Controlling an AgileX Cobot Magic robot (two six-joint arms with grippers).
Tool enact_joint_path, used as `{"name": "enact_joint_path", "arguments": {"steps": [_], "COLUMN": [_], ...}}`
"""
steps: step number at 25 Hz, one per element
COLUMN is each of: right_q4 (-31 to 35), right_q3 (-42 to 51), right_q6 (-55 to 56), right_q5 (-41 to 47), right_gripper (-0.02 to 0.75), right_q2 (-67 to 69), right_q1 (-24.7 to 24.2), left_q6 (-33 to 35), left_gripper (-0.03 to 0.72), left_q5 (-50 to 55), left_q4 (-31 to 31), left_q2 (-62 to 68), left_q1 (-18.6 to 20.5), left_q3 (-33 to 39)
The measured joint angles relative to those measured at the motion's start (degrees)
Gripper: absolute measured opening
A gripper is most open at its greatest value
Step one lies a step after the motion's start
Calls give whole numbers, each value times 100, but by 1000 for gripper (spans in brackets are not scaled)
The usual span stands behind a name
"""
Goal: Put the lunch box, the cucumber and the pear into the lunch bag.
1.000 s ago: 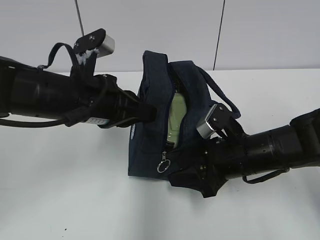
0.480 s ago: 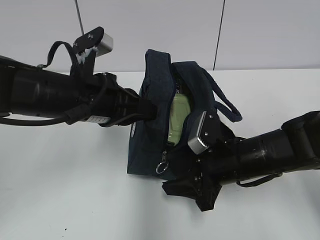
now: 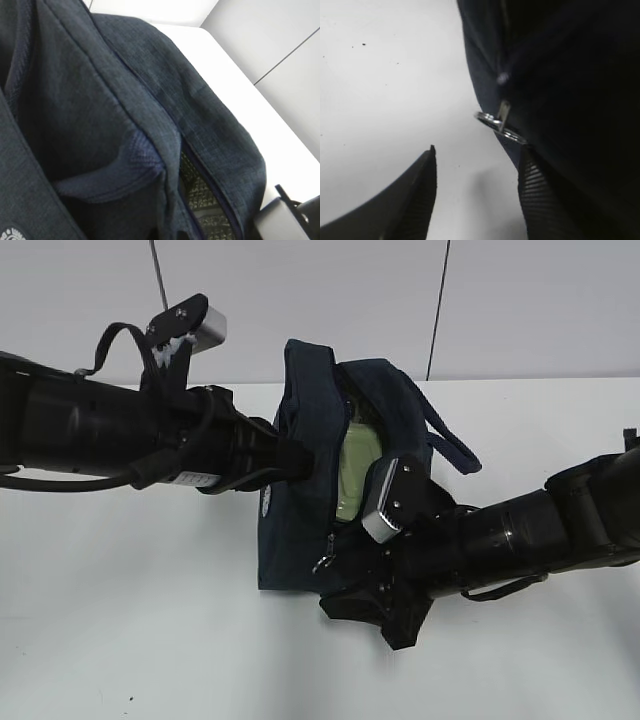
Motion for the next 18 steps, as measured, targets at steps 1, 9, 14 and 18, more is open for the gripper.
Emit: {"name": "enact_joint_path", "arguments": {"steps": [1,9,14,18], "right_q4": [0,0,-10,-10], "right_q3": [-24,-34,-34,-34], "right_q6": [0,34,86,96], "right_q5": [0,288,349,349], "right_gripper": [419,418,419,418], "right_q2": [0,18,18,18], "right_q1": [0,0,0,0], "left_q6": [0,0,0,0], "left_gripper": [-13,-13,-13,-13], "left_q5": [-2,-2,-2,-2], "left_q4": [0,11,17,17], "left_q2": [0,0,0,0], "left_q1": [0,0,0,0], "left_q3": [0,0,0,0]}}
